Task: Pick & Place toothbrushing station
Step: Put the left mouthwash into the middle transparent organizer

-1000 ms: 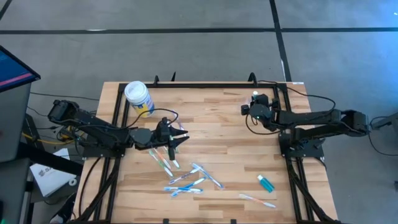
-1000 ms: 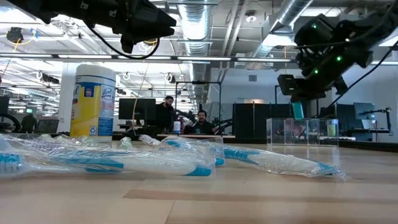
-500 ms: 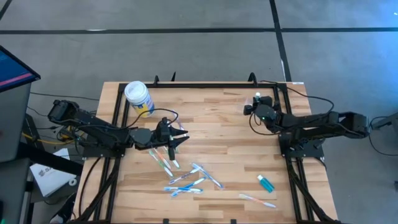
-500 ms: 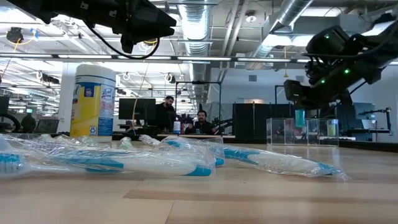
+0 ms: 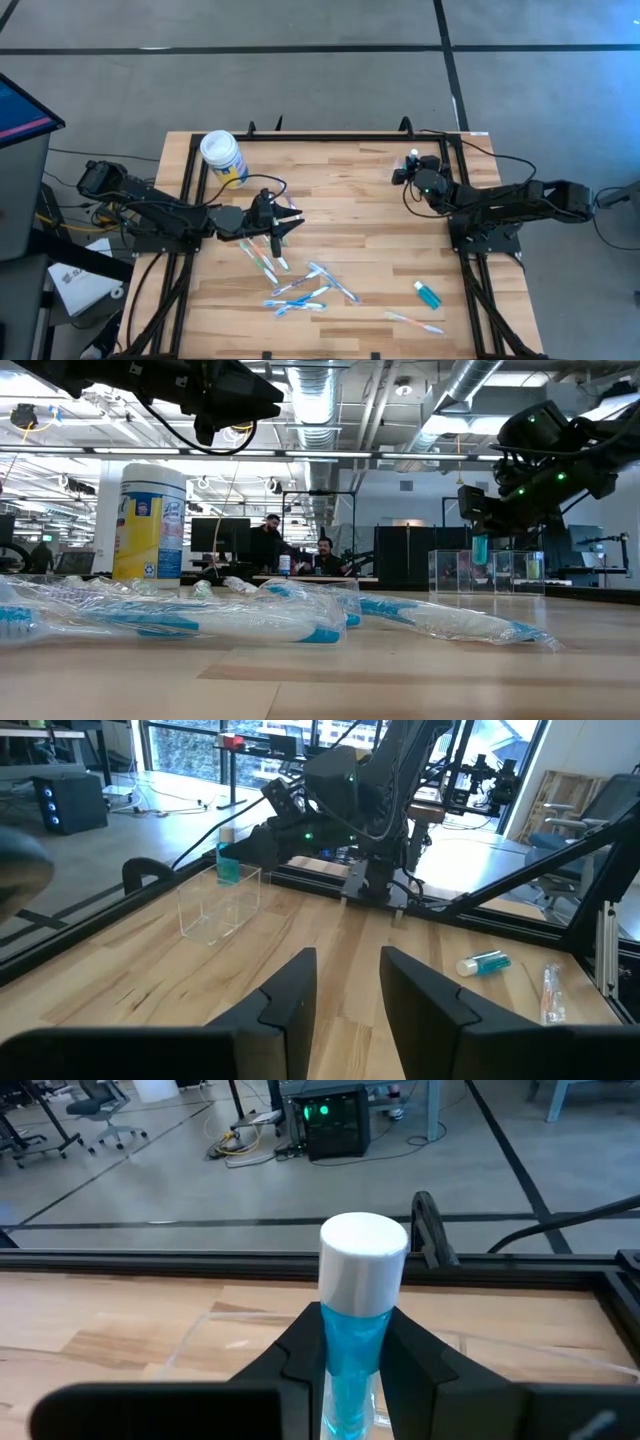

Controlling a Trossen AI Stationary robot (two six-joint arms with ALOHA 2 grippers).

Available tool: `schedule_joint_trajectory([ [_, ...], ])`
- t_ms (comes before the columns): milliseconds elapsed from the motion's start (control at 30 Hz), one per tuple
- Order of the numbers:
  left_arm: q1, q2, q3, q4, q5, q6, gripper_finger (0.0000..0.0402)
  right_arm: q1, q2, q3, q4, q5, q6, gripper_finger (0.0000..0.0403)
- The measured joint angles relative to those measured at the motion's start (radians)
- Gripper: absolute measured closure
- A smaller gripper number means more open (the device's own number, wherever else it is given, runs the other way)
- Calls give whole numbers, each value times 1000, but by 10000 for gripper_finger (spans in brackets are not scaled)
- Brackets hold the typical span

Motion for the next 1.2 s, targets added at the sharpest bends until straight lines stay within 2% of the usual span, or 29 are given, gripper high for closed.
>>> schedule_joint_trajectory([
  [333,0,0,0,1,0,0,296,0,33,-2,5,-8,0,341],
  [800,0,0,0,3,0,0,296,-5,289,3,262,11,-5,341],
  [1200,0,0,0,3,0,0,296,-3,301,2,267,1,-23,308],
])
